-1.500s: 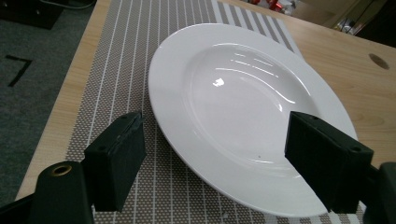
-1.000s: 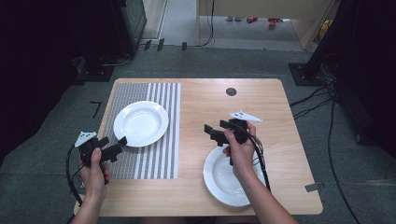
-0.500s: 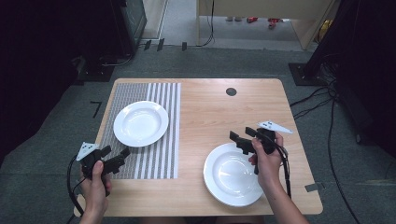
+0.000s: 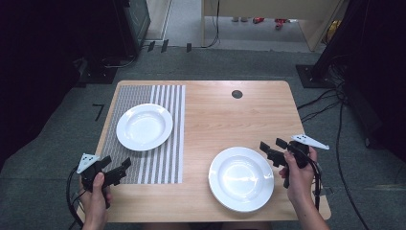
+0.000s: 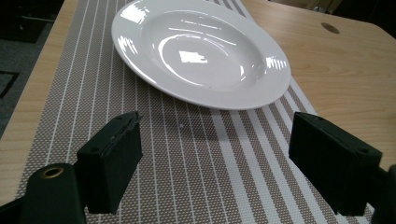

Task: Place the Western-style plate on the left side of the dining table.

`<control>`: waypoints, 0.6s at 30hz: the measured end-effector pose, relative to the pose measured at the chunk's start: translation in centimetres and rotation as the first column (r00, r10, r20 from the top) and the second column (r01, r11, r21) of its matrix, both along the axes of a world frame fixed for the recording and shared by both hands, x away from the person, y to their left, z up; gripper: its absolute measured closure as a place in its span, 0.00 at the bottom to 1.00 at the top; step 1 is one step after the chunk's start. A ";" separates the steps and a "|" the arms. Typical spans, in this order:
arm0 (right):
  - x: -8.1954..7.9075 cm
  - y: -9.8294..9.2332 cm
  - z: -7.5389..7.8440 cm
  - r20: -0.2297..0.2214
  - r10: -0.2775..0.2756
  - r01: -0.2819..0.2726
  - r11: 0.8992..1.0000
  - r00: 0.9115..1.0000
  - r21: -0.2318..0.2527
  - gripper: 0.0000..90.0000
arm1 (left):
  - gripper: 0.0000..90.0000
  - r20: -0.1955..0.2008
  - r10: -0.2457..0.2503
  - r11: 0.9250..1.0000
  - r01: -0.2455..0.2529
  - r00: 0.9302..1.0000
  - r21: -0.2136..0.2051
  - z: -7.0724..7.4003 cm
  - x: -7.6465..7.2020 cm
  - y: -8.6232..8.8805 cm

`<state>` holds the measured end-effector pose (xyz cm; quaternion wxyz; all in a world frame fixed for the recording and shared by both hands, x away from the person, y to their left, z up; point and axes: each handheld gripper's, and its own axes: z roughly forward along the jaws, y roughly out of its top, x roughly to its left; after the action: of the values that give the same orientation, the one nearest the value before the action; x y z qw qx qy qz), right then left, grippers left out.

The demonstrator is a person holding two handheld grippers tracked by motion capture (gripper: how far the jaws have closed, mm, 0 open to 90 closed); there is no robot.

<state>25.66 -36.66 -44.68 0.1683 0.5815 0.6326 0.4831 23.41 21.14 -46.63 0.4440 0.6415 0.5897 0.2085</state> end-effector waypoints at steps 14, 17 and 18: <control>-2.5 -4.9 -2.5 -0.039 -0.082 0.081 0.996 0.996 -0.023 0.26 | 0.17 -0.031 0.042 0.999 -0.041 0.999 0.028 -2.1 -0.9 1.8; -3.1 -5.9 -3.1 -0.051 -0.098 0.096 0.995 0.994 -0.037 0.26 | 0.17 -0.033 0.048 0.998 -0.047 0.998 0.037 -2.5 -1.1 2.2; -3.2 -6.2 -3.3 -0.056 -0.102 0.099 0.994 0.993 -0.043 0.26 | 0.17 -0.037 0.051 0.998 -0.049 0.998 0.047 -2.6 -1.2 2.2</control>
<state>22.42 -42.84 -48.00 0.1858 0.6228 0.6167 0.4441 22.21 23.38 -49.27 0.4123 0.6404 0.6092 0.2208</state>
